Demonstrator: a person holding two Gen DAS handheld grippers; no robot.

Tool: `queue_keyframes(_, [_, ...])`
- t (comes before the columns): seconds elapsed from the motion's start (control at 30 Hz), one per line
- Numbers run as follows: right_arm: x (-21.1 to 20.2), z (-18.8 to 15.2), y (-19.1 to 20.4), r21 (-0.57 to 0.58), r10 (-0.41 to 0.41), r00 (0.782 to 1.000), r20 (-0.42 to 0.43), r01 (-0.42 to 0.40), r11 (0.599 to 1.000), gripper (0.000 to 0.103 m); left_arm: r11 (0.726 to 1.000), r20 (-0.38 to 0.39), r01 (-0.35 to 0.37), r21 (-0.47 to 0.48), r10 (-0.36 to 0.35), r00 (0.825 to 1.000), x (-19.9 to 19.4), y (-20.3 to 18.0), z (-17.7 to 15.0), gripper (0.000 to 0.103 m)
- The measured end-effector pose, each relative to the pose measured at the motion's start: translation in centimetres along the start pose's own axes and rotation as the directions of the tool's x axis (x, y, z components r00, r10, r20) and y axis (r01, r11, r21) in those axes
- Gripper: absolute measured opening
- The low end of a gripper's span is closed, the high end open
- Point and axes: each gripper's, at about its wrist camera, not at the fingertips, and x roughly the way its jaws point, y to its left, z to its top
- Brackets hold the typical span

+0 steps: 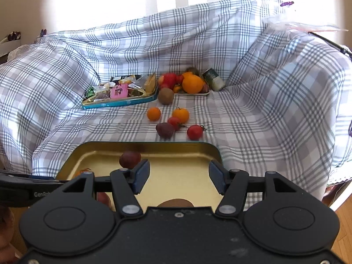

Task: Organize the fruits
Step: 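Open the left tool over the tray while the right tool releases the kiwi there, then move both open tools away from the gold tray toward the loose fruits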

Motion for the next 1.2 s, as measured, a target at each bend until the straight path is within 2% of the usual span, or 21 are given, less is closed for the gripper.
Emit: queue_keyframes(1.2, [0.81, -0.3, -0.4, 0.027, 0.005, 0.998, -0.062, -0.004, 1.0, 0.063, 1.0, -0.009, -0.013, 0.011, 0.014, 1.0, -0.09, 0.09, 0.25, 0.046])
